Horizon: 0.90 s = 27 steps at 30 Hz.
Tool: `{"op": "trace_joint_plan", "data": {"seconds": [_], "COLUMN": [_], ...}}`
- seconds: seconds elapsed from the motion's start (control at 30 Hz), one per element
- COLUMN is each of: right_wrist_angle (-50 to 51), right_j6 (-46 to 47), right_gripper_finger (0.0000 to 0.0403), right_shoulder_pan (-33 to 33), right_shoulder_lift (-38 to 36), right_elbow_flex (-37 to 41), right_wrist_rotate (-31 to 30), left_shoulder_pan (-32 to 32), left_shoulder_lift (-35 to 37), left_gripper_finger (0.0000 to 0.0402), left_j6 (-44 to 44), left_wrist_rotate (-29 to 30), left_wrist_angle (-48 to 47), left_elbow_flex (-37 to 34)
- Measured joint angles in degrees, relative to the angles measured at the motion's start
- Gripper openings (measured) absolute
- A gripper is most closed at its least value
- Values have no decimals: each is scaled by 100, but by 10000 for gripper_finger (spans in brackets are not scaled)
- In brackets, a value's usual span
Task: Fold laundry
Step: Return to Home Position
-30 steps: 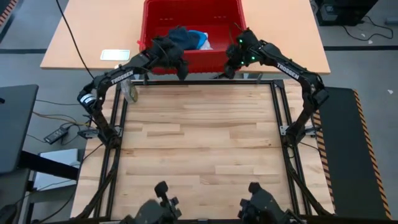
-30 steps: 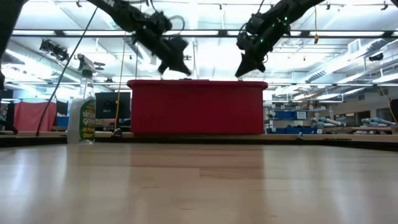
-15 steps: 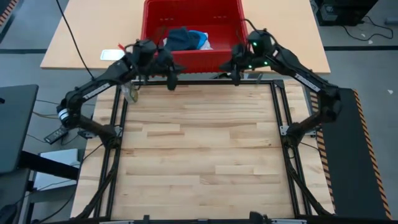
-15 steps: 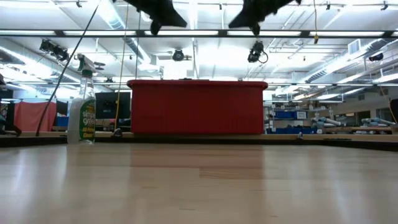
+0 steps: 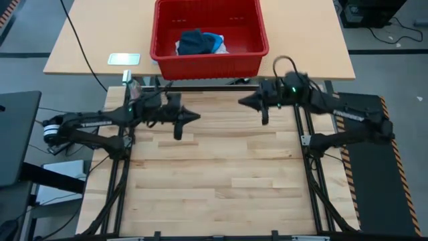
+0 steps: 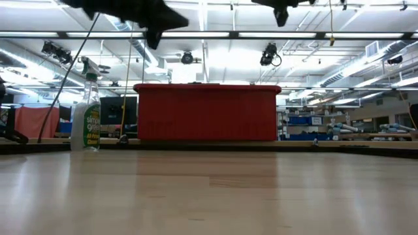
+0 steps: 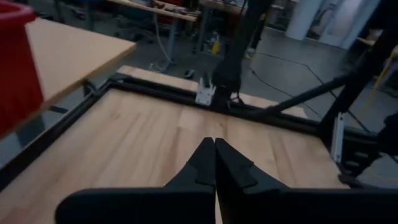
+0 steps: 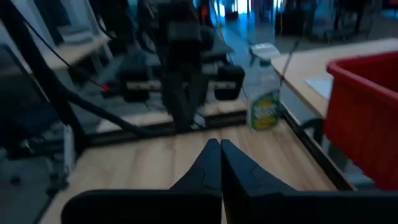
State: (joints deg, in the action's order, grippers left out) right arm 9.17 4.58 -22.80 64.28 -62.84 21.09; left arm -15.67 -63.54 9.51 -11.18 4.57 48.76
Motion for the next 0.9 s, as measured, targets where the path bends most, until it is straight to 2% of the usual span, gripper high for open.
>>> {"op": "trace_joint_plan", "data": {"seconds": [0.17,0.3,0.4,0.6,0.73,0.9], "right_wrist_angle": [-900,-943,-937,-976,-1202,-1721], "right_j6": [298,379,562,330,650,898], "right_gripper_finger": [0,0,0,0,0,0], "right_shoulder_pan": [507,736,766,771,785,911], "right_shoulder_lift": [-757,-1276,-1651,-2297,-2600,-3082], "right_elbow_flex": [1199,1741,2068,2847,3452,4145], "right_wrist_rotate": [-615,-1160,-1337,-1200,-1189,-1832], "left_shoulder_pan": [202,198,199,201,217,258], "left_shoulder_lift": [809,1228,1419,1489,1479,1489], "left_gripper_finger": [0,0,0,0,0,0], "left_j6": [268,655,905,944,843,252], "left_wrist_rotate": [447,512,510,508,498,495], "left_wrist_angle": [557,1755,2208,2162,1977,1922], "left_elbow_flex": [-1025,-1914,-2358,-2677,-2680,-2680]}}
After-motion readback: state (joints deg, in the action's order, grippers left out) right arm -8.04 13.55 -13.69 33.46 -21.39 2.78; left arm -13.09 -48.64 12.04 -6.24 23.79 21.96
